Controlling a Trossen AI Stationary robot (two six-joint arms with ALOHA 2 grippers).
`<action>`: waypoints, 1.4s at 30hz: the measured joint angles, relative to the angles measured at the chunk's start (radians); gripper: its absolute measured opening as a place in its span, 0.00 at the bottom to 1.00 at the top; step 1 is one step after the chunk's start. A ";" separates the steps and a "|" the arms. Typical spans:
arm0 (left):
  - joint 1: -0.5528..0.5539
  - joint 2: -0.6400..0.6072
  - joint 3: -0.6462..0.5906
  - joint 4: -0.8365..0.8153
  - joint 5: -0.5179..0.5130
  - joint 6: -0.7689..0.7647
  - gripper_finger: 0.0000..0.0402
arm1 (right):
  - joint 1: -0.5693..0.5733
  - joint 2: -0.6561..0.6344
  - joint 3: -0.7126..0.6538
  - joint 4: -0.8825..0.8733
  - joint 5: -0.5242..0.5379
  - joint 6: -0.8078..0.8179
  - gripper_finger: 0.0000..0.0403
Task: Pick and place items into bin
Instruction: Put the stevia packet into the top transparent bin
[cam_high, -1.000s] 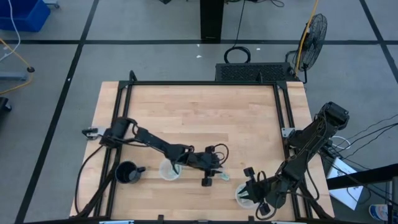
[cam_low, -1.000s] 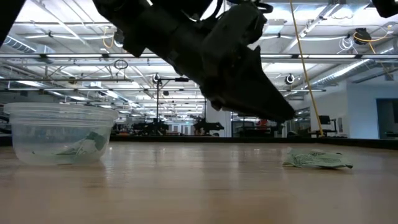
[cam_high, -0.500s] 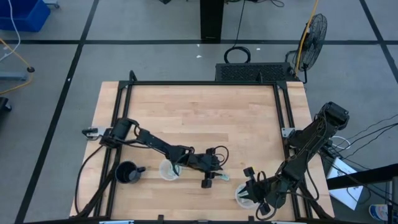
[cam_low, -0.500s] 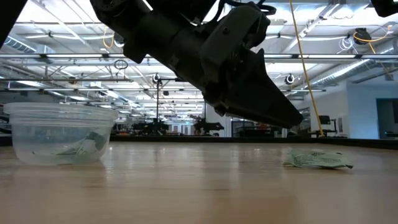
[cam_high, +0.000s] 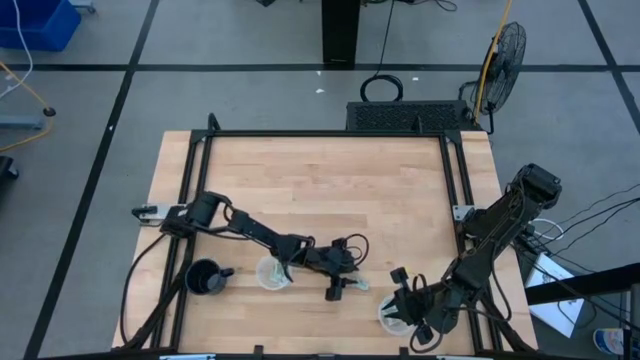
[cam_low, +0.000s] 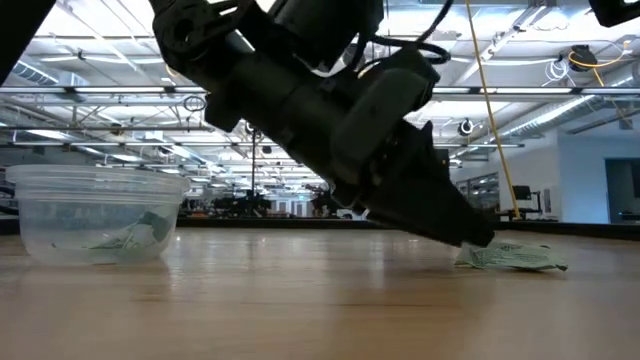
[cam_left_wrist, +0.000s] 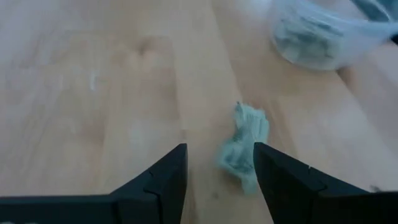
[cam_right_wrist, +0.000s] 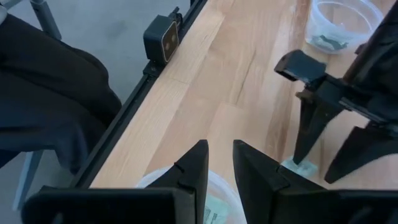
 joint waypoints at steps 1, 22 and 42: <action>0.001 0.005 0.000 0.008 0.000 -0.002 0.47 | -0.003 0.000 0.000 0.003 0.000 0.000 0.17; -0.006 -0.069 0.001 -0.136 0.001 0.080 0.01 | -0.009 0.000 0.000 0.004 -0.002 0.000 0.17; -0.255 -0.635 -0.090 -1.250 -0.194 -0.373 0.01 | -0.009 0.000 0.000 -0.003 0.000 0.000 0.17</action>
